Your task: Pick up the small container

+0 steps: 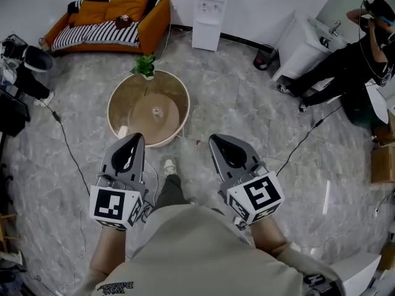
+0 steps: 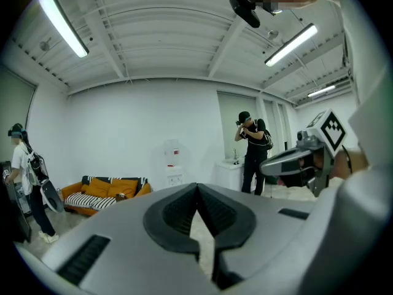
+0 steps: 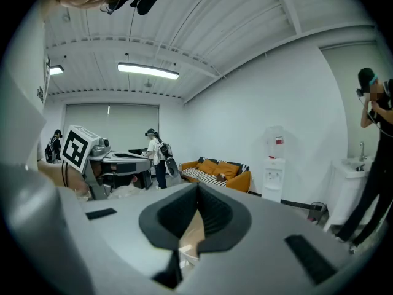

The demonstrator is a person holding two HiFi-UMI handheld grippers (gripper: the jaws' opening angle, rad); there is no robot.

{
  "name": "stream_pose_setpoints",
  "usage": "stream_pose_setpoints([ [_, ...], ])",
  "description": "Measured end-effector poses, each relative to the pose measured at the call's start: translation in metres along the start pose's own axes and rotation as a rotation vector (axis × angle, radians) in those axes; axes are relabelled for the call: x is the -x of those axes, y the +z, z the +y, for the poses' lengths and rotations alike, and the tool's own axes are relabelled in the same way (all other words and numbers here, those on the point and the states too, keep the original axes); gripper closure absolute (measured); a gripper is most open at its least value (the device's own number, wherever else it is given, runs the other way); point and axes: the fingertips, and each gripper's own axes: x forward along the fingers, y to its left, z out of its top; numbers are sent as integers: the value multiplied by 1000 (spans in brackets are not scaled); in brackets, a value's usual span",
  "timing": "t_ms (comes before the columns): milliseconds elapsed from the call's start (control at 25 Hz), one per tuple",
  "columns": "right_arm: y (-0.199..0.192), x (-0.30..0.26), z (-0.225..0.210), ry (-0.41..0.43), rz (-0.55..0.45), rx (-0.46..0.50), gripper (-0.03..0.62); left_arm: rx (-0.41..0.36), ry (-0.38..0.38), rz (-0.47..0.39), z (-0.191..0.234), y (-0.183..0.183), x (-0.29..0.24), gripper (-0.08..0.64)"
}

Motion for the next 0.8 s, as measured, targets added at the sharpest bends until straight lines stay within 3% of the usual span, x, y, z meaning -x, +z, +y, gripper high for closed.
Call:
stream_pose_setpoints([
  [440, 31, -131, -37, 13, 52, 2, 597, 2, -29, 29, 95, 9, -93, 554],
  [800, 72, -227, -69, -33, 57, 30, 596, -29, -37, 35, 181, 13, -159, 554],
])
